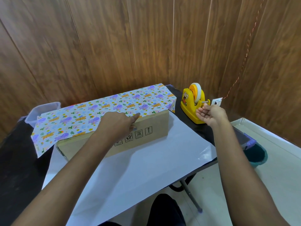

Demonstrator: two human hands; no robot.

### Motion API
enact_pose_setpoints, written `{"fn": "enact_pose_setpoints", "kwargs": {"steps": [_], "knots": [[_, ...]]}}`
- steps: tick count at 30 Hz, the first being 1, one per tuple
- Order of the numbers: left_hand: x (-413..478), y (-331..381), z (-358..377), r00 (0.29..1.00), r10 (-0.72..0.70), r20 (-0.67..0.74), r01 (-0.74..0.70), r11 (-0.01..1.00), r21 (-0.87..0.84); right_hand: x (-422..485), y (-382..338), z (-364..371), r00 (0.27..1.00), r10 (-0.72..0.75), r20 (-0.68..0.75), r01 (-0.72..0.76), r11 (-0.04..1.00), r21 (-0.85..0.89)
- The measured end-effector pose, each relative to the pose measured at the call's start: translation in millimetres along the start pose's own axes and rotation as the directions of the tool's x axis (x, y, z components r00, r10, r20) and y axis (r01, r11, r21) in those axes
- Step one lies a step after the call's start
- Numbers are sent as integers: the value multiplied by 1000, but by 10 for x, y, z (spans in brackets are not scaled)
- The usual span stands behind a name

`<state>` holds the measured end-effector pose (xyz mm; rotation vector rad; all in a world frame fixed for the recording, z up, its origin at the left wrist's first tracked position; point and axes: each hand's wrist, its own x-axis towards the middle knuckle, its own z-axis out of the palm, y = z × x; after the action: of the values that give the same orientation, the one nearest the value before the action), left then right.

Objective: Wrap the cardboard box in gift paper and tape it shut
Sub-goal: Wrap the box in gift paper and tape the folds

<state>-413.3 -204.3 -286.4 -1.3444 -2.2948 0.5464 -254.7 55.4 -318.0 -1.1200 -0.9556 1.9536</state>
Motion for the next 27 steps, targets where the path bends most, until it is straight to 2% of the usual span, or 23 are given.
{"fn": "enact_pose_setpoints", "kwargs": {"steps": [5,9,13,15,17,19,23,27], "knots": [[-20,15,-22,1000,-14,-5,13,999,-37,-21,86,-20,991,129,37,-134,977,166],[-44,2,-8,999,-15,-40,13,999,-49,-79,251,-17,985,61,163,-99,965,241],[-187,-110,127,985,-89,-149,68,988,-136,-277,188,205,962,-49,270,34,998,61],[-328,-213,258,978,-140,-152,89,950,-300,-418,231,378,928,-50,370,81,994,-68],[-480,-313,397,985,-134,-110,66,878,-474,-583,309,565,888,-33,460,135,972,-191],[-619,-407,489,989,-126,-82,58,822,-566,-753,379,740,850,-19,526,184,947,-263],[-886,-622,630,981,-190,-30,135,790,-598,-1069,513,1055,783,52,620,251,885,-391],[-1139,-781,759,950,-300,-88,188,774,-604,-1384,737,1434,717,176,675,286,809,-514]]}}
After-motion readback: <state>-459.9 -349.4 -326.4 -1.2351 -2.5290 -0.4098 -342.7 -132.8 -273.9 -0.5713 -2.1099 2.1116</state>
